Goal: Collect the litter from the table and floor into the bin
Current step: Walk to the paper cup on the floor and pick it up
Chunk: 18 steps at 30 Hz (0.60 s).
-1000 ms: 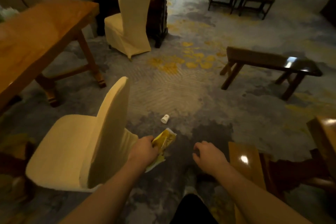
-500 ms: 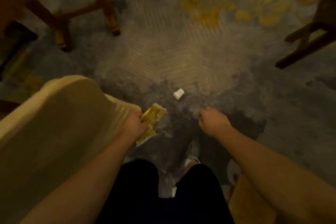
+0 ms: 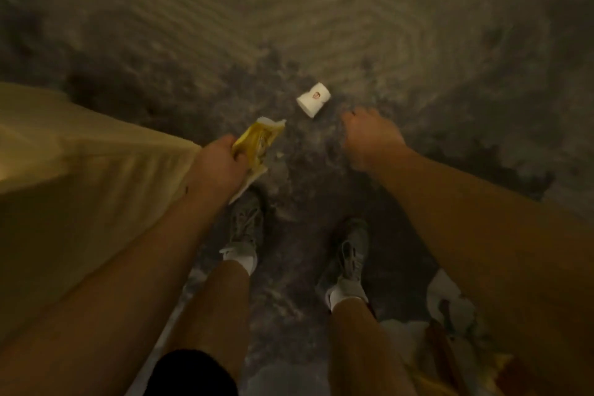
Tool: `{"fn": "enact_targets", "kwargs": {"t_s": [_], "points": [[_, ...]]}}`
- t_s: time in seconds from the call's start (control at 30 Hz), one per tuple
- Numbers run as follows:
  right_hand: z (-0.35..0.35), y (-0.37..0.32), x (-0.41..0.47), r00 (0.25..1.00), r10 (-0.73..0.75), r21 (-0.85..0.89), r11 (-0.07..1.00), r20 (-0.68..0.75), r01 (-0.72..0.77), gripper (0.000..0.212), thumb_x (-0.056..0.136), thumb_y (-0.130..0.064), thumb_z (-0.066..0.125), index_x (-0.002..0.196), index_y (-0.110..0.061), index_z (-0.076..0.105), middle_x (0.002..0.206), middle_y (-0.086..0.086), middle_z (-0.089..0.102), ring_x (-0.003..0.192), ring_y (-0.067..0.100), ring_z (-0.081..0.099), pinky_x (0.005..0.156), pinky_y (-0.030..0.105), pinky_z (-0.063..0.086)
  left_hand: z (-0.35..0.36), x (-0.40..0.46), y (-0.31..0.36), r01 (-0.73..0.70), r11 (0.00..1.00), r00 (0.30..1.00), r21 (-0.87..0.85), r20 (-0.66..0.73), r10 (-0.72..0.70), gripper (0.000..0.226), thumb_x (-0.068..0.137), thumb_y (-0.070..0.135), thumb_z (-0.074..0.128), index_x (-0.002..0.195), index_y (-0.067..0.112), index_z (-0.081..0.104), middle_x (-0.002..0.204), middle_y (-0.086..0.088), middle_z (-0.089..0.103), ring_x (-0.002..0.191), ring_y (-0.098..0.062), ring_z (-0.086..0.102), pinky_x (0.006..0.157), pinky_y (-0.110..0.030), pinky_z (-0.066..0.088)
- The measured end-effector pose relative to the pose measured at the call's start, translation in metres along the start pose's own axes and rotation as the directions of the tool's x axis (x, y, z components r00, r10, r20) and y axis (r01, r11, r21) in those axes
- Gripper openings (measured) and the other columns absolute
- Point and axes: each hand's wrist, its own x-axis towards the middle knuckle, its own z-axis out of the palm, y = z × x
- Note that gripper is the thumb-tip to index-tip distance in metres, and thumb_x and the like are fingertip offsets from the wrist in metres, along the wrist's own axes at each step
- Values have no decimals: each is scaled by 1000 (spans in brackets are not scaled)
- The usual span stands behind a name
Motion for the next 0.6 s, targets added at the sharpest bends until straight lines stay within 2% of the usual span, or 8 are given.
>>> {"fn": "enact_targets", "kwargs": {"t_s": [0.07,0.17,0.27,0.33,0.4,0.47,0.6], "points": [[24,2,48,1000,-22,-38,999,-10,22,53,91,-23,62,138,-12,41,137,15,46,125,37,43,95,53,45,27,38,-11,-28,999,999,37,-17,28,14,87,23,56,88,9,60,93,-26,67,87,-46,62,74,-49,49],[59,-1,114,999,-44,-94,995,-27,41,69,90,-19,65,149,-13,29,149,16,37,131,37,38,98,56,45,65,81,-32,-46,997,998,63,-47,49,16,89,26,55,89,11,60,93,-23,67,88,-45,62,71,-45,46],[88,-5,164,996,-88,-153,984,10,88,94,85,-20,74,156,-15,13,163,11,14,145,37,19,107,60,37,96,104,-51,-44,998,997,47,-69,47,18,90,28,55,92,12,62,93,-19,68,87,-42,62,65,-39,39],[104,-6,188,995,-94,-196,976,15,96,98,84,-15,74,157,-15,9,166,7,6,150,33,6,110,61,31,109,111,-61,-35,999,998,27,-60,36,20,91,29,54,97,12,64,93,-16,68,86,-39,62,65,-35,36],[115,-8,204,993,-115,-222,969,-32,105,92,84,-11,72,156,-14,14,165,8,9,151,32,2,108,63,31,117,114,-72,-25,999,998,26,-50,26,20,92,30,54,95,12,64,85,-12,65,79,-33,60,64,-34,35],[119,-10,213,982,-166,-277,951,-94,134,87,81,-8,74,152,-13,25,161,14,19,149,37,7,103,64,36,120,115,-80,-27,999,999,25,-41,28,16,92,29,55,84,15,58,76,-4,56,69,-24,51,62,-33,33],[115,-10,211,986,-149,-319,941,-75,118,69,79,-9,75,139,-8,41,148,21,33,141,44,21,94,61,41,116,114,-86,-35,999,999,14,3,35,14,91,25,56,80,17,54,74,-1,54,68,-21,48,64,-34,35]]}}
